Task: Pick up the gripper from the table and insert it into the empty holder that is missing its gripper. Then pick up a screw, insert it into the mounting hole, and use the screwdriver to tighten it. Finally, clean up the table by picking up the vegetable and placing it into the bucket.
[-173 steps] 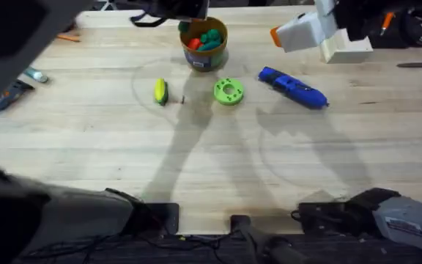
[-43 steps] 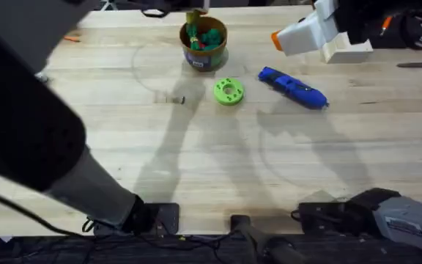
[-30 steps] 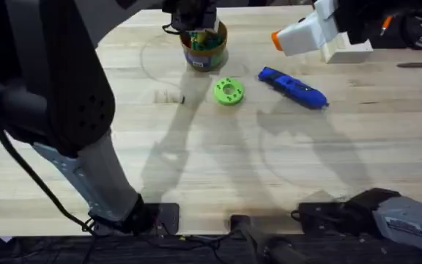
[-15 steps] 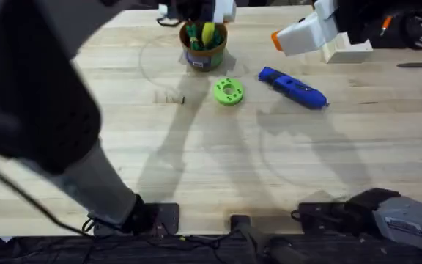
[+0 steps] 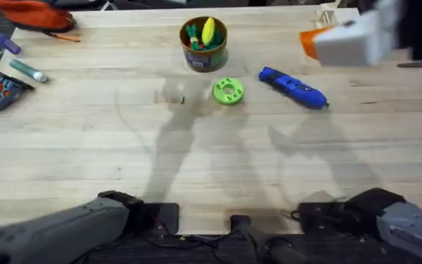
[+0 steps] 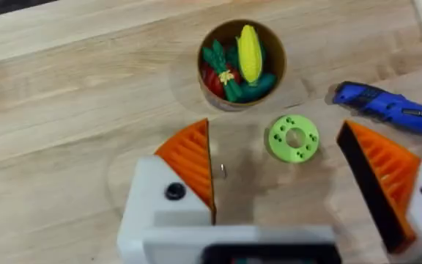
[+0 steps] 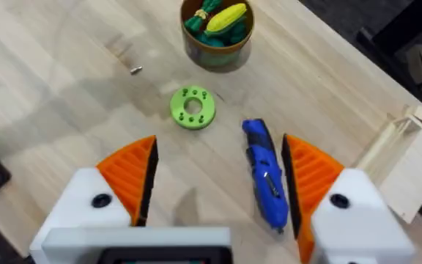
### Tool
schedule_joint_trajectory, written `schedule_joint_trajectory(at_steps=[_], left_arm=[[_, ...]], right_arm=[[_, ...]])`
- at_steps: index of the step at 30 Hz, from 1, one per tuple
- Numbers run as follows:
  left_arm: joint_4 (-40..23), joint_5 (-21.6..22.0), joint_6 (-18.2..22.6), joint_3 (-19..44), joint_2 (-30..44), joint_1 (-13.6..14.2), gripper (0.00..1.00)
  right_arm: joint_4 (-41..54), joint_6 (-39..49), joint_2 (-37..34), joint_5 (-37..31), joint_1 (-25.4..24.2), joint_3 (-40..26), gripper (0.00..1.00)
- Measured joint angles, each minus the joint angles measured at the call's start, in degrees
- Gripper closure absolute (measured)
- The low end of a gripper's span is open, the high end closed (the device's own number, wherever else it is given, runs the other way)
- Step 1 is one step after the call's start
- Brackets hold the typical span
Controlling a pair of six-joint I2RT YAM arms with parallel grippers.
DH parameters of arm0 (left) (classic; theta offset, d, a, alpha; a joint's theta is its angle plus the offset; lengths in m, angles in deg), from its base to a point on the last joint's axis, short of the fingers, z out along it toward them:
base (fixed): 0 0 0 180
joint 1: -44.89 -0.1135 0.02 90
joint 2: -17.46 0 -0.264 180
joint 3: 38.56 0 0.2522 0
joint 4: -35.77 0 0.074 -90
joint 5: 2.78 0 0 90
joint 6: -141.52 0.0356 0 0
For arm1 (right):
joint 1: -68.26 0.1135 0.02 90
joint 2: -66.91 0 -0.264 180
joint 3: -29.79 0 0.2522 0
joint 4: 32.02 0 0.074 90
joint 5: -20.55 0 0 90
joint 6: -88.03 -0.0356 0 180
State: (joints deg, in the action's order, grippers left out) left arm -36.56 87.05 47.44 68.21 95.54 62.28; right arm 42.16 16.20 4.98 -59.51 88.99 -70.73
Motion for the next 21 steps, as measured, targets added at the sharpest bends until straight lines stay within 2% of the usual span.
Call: schedule_joint_trajectory(at_steps=[5, 9, 14, 21], left_arm=[[0.36, 0.64, -0.04, -11.14, -10.10, 0.00, 0.014], [0.42, 1.29, -0.13, -20.83, -18.23, 0.00, 0.015], [0.42, 1.47, -0.28, -30.12, -26.73, 0.00, 0.014], [2.35, 1.51, -0.57, -38.77, -33.88, 0.00, 0.015]], right_arm=[[6.48, -1.34, 5.06, 0.02, 0.00, 0.00, 0.111], [7.21, -2.76, 8.83, 0.02, 0.00, 2.22, 0.110], [4.71, -5.38, 16.66, 0.02, 0.00, 11.82, 0.110], [-5.39, -10.43, 28.46, 0.02, 0.00, 29.45, 0.109]])
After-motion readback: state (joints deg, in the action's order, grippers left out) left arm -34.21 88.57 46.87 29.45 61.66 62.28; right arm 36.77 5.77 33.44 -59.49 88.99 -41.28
